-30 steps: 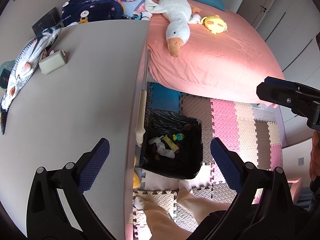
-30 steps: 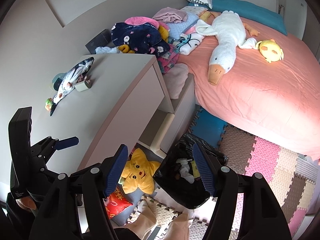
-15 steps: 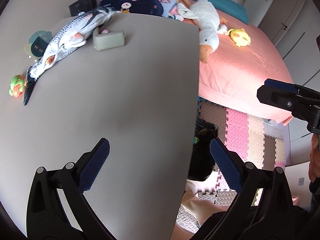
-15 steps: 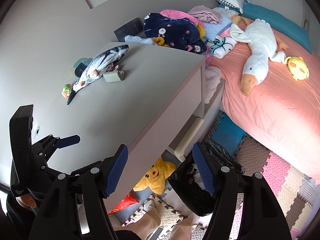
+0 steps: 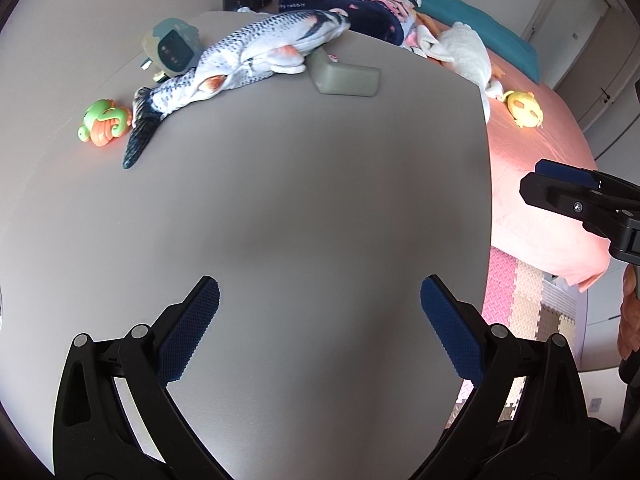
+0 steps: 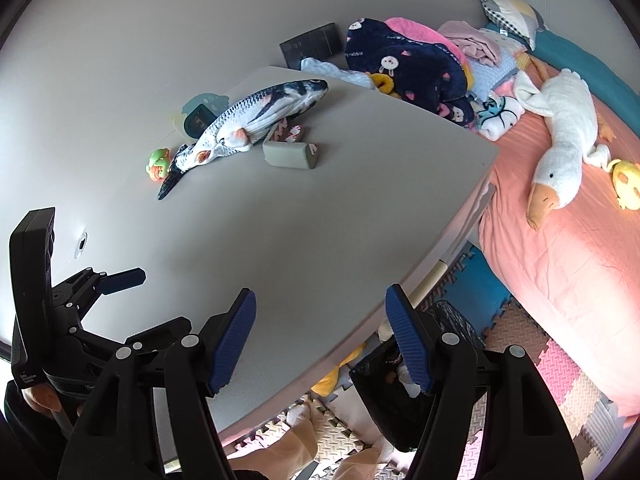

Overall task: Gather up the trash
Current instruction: 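Move both tools back over the desk toward the seahorse toy, then grasp the green-orange seahorse with the left tool while the right tool grasps the grey L-shaped foam block, then carry the seahorse and foam block over the black trash bin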

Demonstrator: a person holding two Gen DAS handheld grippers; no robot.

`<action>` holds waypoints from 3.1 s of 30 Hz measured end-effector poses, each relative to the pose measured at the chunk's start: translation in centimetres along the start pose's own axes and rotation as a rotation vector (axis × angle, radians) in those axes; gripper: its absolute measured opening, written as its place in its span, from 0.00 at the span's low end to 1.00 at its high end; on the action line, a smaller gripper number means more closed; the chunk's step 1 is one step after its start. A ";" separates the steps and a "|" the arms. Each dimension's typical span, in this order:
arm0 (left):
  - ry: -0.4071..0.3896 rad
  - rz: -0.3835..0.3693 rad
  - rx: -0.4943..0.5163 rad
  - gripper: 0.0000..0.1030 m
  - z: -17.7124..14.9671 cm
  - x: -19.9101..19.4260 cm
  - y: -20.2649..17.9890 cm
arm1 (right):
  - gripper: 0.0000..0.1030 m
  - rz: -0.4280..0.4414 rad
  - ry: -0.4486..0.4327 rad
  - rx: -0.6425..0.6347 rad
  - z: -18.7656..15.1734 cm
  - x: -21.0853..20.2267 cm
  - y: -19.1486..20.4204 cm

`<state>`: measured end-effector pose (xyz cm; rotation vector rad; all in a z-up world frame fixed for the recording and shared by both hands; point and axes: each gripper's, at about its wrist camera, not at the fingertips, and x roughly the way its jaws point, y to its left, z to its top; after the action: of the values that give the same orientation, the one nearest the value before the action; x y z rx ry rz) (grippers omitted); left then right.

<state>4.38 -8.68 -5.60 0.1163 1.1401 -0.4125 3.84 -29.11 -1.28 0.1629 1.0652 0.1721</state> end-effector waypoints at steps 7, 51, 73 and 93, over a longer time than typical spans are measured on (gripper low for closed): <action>-0.013 0.028 -0.048 0.94 0.7 -0.3 3.3 | 0.66 0.005 0.005 -0.036 2.6 1.8 2.0; -0.043 0.215 -0.453 0.91 12.0 5.0 22.5 | 0.65 -0.098 0.146 -0.173 14.0 15.5 5.1; -0.082 0.219 -0.368 0.53 9.0 3.4 20.3 | 0.42 -0.070 0.143 -0.116 10.6 12.3 4.7; -0.164 0.150 -0.271 0.53 3.8 -1.9 12.7 | 0.41 -0.022 0.046 -0.014 4.5 4.2 3.1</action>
<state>11.74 2.30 -3.81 -0.0687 1.0074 -0.1294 9.65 -25.43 -2.08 0.1346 1.1107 0.1639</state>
